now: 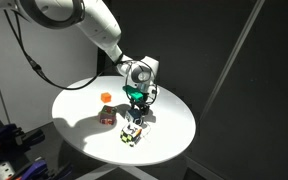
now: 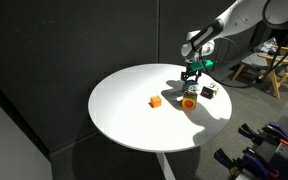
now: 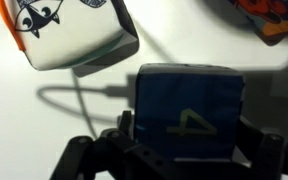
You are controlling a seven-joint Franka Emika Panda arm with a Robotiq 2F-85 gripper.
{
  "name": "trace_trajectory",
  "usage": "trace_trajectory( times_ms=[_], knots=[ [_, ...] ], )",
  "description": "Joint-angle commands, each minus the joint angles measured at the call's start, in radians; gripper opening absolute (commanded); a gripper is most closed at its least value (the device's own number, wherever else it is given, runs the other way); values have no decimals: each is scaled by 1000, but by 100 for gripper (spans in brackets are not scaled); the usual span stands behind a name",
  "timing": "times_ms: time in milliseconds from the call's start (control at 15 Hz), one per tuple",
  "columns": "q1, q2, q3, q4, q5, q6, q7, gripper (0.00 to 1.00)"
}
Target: Move the light blue cube to the left
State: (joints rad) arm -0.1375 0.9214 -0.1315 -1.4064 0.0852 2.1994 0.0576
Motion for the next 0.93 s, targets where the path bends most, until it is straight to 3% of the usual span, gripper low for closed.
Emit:
trace_trajectory(
  times_ms=[0, 467, 867],
  knots=[
    [-1, 12, -5, 40, -26, -32, 30, 66],
    [16, -53, -17, 9, -54, -54, 43, 21],
    [26, -120, -10, -18, -113, -79, 1, 8]
  ],
)
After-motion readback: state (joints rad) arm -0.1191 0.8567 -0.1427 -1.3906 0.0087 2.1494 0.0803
